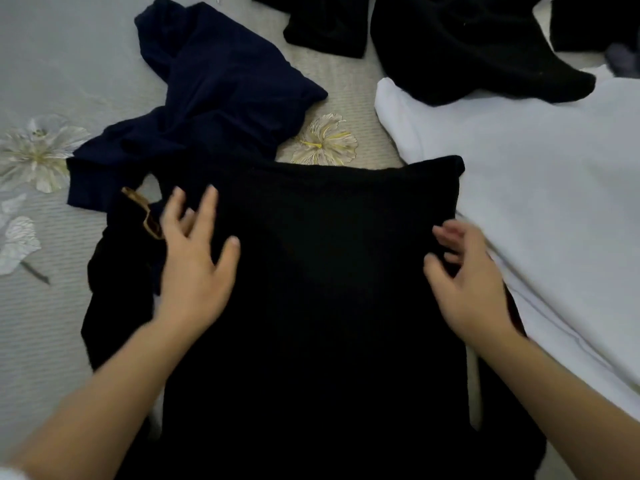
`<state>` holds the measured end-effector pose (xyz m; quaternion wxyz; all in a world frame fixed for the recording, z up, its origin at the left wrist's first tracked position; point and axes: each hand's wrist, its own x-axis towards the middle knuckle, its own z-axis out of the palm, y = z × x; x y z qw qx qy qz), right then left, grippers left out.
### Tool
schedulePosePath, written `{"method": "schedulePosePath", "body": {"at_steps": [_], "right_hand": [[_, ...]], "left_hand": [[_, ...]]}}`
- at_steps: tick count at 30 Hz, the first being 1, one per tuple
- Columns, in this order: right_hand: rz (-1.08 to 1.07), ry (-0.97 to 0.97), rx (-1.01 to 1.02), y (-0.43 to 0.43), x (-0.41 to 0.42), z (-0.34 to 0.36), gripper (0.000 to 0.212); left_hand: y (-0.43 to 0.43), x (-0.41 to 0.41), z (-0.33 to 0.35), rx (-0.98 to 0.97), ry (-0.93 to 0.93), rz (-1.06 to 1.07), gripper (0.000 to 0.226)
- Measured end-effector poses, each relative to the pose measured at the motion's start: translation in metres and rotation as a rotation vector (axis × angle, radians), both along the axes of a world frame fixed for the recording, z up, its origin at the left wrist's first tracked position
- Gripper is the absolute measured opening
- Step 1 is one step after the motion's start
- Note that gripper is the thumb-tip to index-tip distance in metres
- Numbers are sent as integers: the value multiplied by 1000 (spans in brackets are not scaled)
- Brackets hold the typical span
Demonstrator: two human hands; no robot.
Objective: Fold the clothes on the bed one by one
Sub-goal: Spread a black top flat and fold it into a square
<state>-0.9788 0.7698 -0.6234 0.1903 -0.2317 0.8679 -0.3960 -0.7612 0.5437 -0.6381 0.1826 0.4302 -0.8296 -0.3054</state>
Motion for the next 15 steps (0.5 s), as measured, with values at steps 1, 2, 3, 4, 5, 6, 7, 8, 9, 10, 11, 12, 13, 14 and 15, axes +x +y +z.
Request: {"method": "schedulePosePath", "body": {"at_steps": [1,2,3,4,5,6,7,8,9,10,11,12,13,14,15], "right_hand": [[95,60,52,17,21,-1,45],[200,122,102,34,43,-2,47],[311,183,156,50,62,-5,50],[424,250,215,67,79,-8,52],[532,308,284,82,94,-10,55],[613,341,361,97,106,-13,57],[652,349,427,110,115,-15,58],[638,330,459,120,122,-15,58],[574,306,456,127,127,-12,56],[471,286,422,134,131,-9,52],[352,289,373,139,135,-5,46],[243,298,321,147,140,0,40],[147,297,270,157,144,3,34],[43,265,212,170,150,6,27],[-79,194,152,182,157,9,21]], "left_hand": [[23,13,-1,-41,-37,-61,63],[47,27,-4,-73,-87,-117,59],[69,41,-6,-89,-153,-170,56],[90,56,-9,-74,-236,-217,54],[108,71,-13,-42,-340,-260,55],[124,85,-16,-16,-450,-297,57],[138,97,-20,0,-540,-323,58],[148,108,-22,5,-582,-336,59],[156,117,-22,11,-579,-333,59],[164,123,-18,20,-547,-313,59],[172,128,-12,32,-502,-277,58],[180,134,-6,42,-449,-225,57],[189,141,0,41,-394,-152,55],[199,149,6,30,-339,-59,52],[209,158,10,23,-292,49,49]]}}
